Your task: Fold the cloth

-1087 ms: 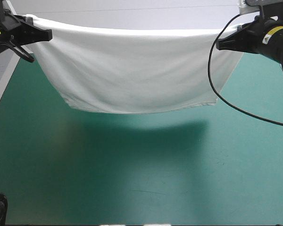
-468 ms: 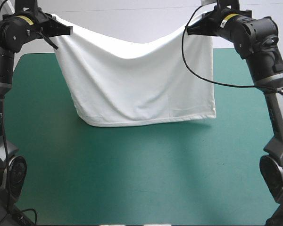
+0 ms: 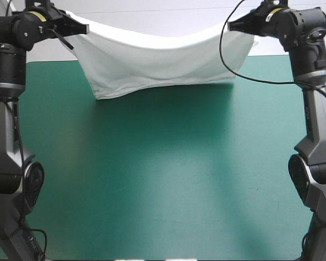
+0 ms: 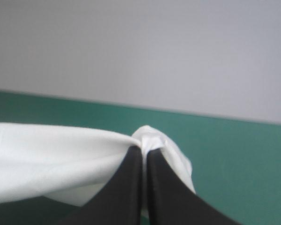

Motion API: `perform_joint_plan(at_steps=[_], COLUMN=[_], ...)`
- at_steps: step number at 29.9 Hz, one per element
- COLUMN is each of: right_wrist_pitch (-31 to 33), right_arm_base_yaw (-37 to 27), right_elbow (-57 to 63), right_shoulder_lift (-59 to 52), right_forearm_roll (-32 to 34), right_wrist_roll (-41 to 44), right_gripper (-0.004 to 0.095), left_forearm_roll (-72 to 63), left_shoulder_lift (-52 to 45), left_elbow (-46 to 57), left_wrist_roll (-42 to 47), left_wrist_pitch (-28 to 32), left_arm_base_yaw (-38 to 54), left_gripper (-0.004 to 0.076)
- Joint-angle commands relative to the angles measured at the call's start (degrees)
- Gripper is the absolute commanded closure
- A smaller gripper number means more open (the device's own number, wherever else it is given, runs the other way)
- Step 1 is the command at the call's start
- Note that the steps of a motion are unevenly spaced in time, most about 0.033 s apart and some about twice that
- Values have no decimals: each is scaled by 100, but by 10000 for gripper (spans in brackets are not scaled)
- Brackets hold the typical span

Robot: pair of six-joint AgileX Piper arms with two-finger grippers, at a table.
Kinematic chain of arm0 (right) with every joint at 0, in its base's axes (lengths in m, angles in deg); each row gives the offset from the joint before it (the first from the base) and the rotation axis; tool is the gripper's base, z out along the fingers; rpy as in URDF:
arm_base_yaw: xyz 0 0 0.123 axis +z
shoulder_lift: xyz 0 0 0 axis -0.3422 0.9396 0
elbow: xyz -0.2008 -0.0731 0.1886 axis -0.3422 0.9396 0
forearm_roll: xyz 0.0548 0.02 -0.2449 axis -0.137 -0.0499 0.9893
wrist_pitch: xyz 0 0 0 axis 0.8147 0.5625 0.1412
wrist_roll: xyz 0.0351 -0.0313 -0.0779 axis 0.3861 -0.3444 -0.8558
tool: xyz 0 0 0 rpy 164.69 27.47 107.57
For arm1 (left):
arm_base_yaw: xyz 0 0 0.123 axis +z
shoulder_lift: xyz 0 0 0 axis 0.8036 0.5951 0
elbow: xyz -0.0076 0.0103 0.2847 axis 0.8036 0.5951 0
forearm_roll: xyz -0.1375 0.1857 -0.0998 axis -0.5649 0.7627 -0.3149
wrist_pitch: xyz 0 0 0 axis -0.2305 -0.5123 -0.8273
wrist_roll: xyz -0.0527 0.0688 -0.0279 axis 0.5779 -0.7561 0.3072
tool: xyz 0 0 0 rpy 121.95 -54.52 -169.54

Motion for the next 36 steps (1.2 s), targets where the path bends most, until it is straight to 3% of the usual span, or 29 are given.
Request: perform_joint_plan(at_steps=[1, 4, 12, 21, 26, 31, 36], right_wrist_pitch=[650, 1065, 1054, 1056, 1056, 1027, 890], right_arm_base_yaw=[-78, -78, -78, -78, -78, -78, -78], right_elbow=[-131, -79, 1597, 4795, 6615, 7970, 8816], right_shoulder_lift=[218, 574, -152, -2334, -3321, -3873, -4159], right_forearm_roll=[-166, -477, -941, -626, -438, 45, 58], right_wrist_roll=[5, -82, -128, -144, -144, -114, -114], right_gripper=[922, 922, 922, 922, 922, 922, 922], left_forearm_roll=[-294, -484, -433, -299, -138, -160, -178], left_shoulder_lift=[298, 792, 560, -1086, -2245, -3318, -4029], left_elbow=[-130, -130, 1174, 3839, 5865, 7457, 8591], left_wrist_roll=[-7, -7, 45, 45, 119, 337, 366], left_wrist_pitch=[-381, -1048, -1086, -1050, -815, -711, -711], left_arm_base_yaw=[-20, -20, -349, -489, -489, -489, -489], left_gripper=[734, 734, 734, 734, 734, 734, 734])
